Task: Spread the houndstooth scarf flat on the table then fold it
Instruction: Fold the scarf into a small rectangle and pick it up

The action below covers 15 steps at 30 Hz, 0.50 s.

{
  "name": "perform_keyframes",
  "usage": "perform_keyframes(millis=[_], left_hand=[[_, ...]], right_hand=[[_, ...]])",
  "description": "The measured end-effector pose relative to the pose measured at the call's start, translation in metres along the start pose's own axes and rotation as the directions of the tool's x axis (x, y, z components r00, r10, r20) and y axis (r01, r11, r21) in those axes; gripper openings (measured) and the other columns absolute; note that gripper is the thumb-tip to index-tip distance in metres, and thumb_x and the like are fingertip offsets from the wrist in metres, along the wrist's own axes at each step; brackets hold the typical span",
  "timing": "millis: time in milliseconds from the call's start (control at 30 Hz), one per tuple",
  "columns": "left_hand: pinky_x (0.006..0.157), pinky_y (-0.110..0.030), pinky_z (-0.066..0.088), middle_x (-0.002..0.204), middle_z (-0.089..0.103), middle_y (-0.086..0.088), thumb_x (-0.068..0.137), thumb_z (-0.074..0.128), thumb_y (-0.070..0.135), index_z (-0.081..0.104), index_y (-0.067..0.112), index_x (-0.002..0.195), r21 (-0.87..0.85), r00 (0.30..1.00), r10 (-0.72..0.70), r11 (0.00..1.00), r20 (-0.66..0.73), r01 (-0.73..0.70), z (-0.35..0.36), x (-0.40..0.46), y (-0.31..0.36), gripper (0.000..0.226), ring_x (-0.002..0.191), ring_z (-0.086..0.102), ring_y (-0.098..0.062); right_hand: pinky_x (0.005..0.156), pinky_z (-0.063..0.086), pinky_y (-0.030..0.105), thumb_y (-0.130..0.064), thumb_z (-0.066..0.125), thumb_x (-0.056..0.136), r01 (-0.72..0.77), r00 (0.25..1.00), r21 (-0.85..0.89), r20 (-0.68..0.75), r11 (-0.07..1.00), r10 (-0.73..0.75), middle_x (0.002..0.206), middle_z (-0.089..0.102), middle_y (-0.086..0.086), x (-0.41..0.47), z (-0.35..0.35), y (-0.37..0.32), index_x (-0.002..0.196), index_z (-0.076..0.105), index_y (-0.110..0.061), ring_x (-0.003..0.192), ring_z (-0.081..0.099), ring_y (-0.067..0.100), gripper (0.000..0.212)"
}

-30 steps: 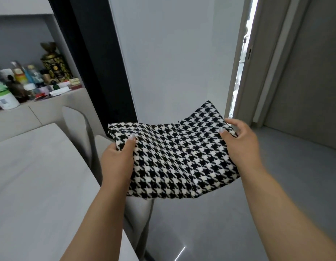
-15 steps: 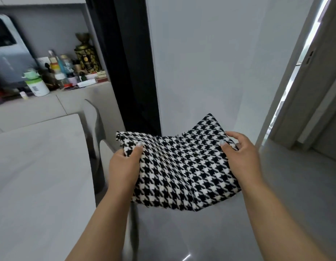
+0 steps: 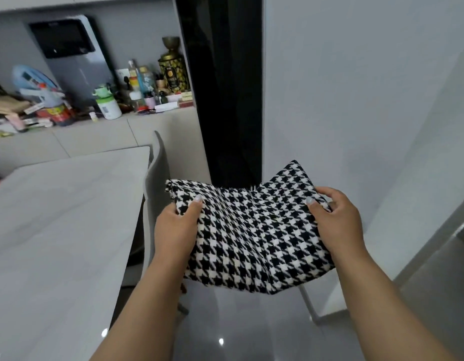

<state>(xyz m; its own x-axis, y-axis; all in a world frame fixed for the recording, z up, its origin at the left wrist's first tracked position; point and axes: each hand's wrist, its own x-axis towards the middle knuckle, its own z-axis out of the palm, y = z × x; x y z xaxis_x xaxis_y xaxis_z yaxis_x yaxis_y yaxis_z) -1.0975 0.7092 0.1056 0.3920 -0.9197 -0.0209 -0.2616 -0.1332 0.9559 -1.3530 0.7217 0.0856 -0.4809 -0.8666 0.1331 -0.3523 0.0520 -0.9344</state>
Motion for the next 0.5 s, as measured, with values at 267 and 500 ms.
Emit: perform_keyframes(millis=[267,500], left_hand=[[0.081,-0.041,0.057,0.087,0.072,0.005,0.084,0.064,0.048,0.068,0.020,0.089,-0.005,0.994,-0.026,1.000,-0.102,0.025,0.013,0.069,-0.005,0.029,0.082,0.070,-0.015],[0.072,-0.027,0.051,0.081,0.066,0.015,0.087,0.064,0.042,0.063,0.026,0.080,-0.015,0.995,0.001,1.000,-0.096,-0.002,0.029,0.158,0.018,0.018,0.079,0.065,-0.007]], right_hand=[[0.087,0.048,0.035,-0.033,0.063,0.088,0.015,0.993,0.015,0.114,1.000,-0.017,0.094,0.059,-0.016,0.070,0.065,-0.005,0.118,0.061,-0.032,0.098,0.059,0.013,0.030],[0.084,0.039,0.029,-0.031,0.063,0.089,0.060,0.987,0.023,0.147,0.998,-0.063,0.103,0.054,-0.011,0.144,0.121,-0.033,0.121,0.061,-0.029,0.099,0.049,0.007,0.032]])
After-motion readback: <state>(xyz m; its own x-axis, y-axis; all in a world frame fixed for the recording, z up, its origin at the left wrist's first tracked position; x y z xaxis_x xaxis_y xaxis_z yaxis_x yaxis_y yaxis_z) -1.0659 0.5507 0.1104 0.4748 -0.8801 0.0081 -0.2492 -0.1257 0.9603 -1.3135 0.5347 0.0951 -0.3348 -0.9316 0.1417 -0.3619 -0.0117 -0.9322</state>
